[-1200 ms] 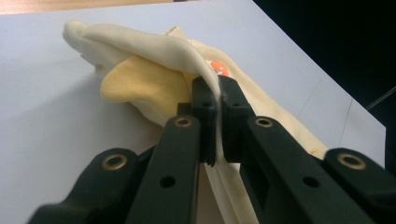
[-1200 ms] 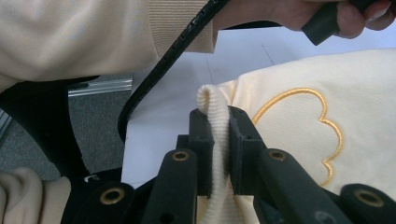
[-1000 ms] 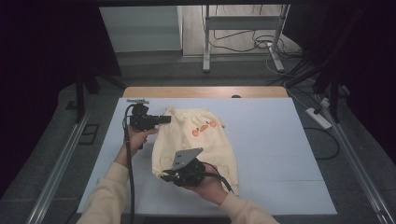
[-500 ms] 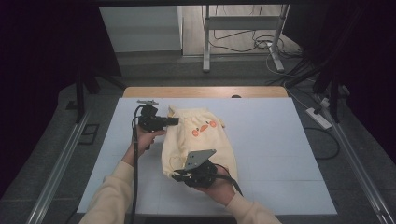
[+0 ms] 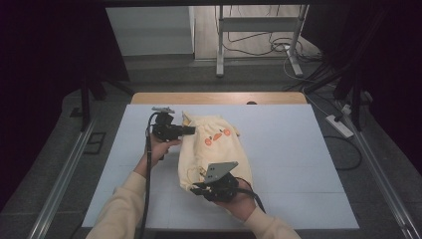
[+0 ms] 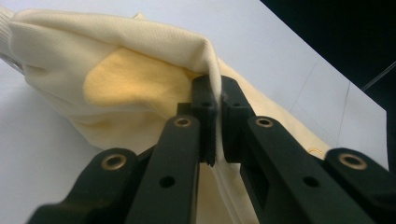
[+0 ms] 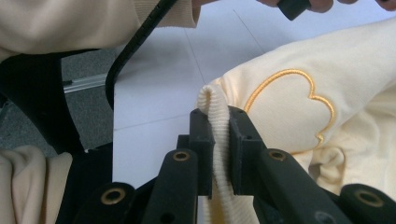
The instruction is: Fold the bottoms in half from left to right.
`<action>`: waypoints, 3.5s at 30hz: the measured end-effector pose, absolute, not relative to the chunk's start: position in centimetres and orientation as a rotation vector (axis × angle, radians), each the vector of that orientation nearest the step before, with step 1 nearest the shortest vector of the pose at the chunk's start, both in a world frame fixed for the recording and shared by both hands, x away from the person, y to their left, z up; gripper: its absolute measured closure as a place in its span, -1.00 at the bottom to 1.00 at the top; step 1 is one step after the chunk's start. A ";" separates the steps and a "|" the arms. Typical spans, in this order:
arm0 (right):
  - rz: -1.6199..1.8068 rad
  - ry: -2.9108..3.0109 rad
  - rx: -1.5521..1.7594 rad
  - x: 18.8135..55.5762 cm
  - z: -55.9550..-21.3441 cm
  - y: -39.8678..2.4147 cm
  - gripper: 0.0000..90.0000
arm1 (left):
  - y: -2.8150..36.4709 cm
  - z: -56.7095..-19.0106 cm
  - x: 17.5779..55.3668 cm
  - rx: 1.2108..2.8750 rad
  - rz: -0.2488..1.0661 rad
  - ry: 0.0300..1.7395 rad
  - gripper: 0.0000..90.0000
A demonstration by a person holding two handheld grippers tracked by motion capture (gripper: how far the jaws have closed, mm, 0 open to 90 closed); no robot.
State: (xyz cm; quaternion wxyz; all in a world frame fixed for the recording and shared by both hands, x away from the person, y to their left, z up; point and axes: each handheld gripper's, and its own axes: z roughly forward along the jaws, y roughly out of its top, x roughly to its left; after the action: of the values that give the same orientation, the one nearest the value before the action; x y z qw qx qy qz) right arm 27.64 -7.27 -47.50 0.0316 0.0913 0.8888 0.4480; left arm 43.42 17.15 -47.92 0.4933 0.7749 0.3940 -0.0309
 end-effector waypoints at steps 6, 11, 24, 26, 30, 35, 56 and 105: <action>1.374 2.740 0.293 27.5 -47.6 -7.8 0.81 | 16.8 -48.0 43.4 1.884 -0.085 0.947 0.91; 1.373 2.736 0.302 27.4 -47.6 -8.3 0.81 | 16.2 -48.1 43.4 1.896 -0.088 0.940 0.91; 1.367 2.726 0.330 27.0 -47.6 -9.6 0.81 | 15.2 -48.3 43.3 1.909 -0.084 0.932 0.91; 1.369 2.725 0.337 27.0 -47.7 -9.8 0.81 | 15.0 -48.3 43.3 1.907 -0.083 0.930 0.91; 1.369 2.722 0.345 27.0 -47.7 -10.2 0.81 | 14.8 -48.2 43.2 1.906 -0.082 0.926 0.91; 1.375 2.715 0.360 26.9 -47.6 -10.7 0.81 | 14.5 -48.1 43.2 1.909 -0.077 0.919 0.91; 1.385 2.685 0.418 26.6 -47.7 -12.9 0.81 | 12.6 -47.9 43.1 1.919 -0.073 0.890 0.91; 1.394 2.663 0.498 25.6 -48.1 -15.9 0.82 | 6.9 -48.8 43.7 1.982 -0.112 0.867 0.90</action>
State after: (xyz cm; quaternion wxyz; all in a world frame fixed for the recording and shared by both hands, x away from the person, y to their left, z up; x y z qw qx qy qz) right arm 25.61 -15.93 -48.14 0.0476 0.1633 0.8731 0.4570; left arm 43.74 6.95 -48.80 0.4686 0.8083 0.3534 -0.0457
